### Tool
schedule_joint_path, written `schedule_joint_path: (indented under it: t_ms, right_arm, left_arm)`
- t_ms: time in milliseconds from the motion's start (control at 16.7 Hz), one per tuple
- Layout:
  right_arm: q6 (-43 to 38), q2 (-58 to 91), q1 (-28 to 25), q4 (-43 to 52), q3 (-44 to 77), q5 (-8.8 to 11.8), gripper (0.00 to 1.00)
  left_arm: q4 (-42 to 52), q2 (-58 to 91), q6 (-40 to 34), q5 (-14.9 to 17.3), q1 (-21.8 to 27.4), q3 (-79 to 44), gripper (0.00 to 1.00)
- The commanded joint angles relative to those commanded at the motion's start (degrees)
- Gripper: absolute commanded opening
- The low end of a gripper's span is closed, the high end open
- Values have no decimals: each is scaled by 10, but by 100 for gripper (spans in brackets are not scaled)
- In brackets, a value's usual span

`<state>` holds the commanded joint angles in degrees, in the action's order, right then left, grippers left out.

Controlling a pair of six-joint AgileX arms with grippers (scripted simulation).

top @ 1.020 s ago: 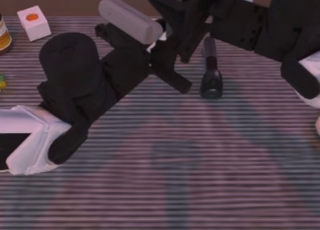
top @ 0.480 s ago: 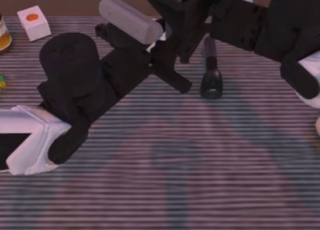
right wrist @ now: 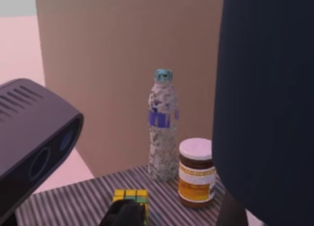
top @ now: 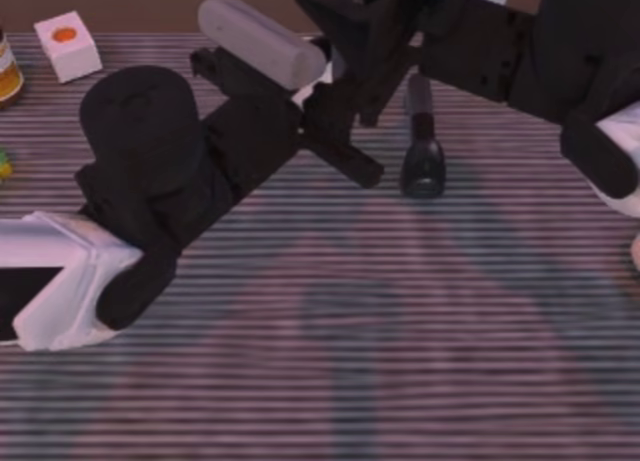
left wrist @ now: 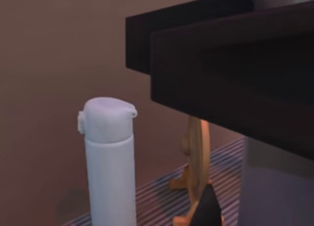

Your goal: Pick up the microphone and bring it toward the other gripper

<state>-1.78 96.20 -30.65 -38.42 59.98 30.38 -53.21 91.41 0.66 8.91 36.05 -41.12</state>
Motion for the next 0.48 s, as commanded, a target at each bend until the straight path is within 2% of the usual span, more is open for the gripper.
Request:
schedule_joint_path:
  t_ms: [300, 480]
  right_arm:
    - [0, 0, 0, 0, 0, 0, 0]
    - [0, 0, 0, 0, 0, 0, 0]
  left_arm:
    - [0, 0, 0, 0, 0, 0, 98]
    - [0, 0, 0, 0, 0, 0, 100]
